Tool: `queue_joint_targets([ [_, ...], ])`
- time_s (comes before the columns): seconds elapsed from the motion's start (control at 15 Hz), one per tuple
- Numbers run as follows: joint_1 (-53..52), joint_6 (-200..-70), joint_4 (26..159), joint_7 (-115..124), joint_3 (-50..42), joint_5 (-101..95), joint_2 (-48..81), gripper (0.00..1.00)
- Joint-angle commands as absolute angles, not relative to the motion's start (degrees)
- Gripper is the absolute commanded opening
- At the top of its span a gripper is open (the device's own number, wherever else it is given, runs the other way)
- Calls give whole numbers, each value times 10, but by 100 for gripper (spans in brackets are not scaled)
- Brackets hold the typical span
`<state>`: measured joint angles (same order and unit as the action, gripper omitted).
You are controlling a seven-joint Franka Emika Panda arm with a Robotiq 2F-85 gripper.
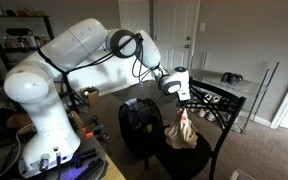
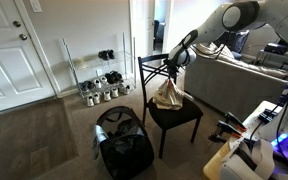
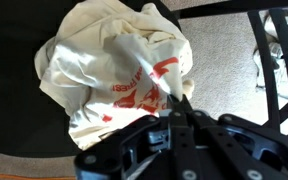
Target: Put the peach shirt in the laundry basket
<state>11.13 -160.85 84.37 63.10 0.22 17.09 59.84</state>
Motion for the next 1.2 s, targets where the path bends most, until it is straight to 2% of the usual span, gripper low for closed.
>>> queue_joint_targets([
  [0.0,124,-1654,961,571,21,217,509,0],
  [0.47,126,-1666,1064,542,17,262,405,0],
  [0.6,108,-1651,1020,564,-4,256,439,1],
  [1.13,107,-1651,1040,563,-4,260,420,1],
])
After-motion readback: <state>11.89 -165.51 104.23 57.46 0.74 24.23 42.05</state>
